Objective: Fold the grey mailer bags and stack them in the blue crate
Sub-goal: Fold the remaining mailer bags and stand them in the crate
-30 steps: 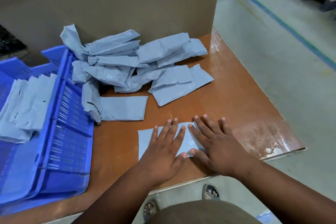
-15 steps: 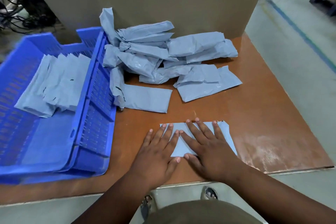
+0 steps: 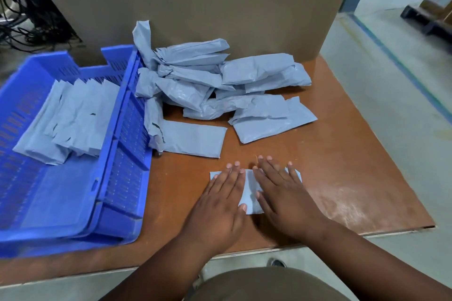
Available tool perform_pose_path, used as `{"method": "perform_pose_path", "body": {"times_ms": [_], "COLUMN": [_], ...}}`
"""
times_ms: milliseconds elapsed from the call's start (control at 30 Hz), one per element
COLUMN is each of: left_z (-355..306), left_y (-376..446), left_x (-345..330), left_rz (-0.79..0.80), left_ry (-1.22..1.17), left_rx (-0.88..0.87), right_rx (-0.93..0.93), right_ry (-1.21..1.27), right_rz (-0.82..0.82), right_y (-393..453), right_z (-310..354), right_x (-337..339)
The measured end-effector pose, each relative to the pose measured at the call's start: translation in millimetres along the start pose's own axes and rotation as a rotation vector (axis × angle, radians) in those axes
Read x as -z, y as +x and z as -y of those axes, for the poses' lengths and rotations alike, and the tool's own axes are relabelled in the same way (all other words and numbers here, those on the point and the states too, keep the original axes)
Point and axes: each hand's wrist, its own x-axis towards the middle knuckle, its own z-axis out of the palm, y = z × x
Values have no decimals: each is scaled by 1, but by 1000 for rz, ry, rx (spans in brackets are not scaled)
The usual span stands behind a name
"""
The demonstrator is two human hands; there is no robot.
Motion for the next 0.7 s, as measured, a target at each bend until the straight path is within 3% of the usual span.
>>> {"method": "perform_pose_path", "body": {"times_ms": [167, 400, 500, 600, 700], "left_z": [-6, 49, 48, 22, -8], "left_y": [22, -5, -3, 18, 41], "left_x": [-18, -10, -1, 7, 0], "left_rz": [64, 130, 102, 11, 44], "left_ry": [49, 141, 77, 38, -3], "left_rx": [-24, 206, 281, 152, -13], "right_rx": [-8, -159, -233, -212, -89], "right_ry": [16, -108, -43, -68, -15], "right_rz": [50, 108, 102, -4, -13], "right_y": [6, -17, -18, -5, 13], "right_z": [-2, -66, -74, -55, -17], "right_x": [-13, -4, 8, 20, 9]}}
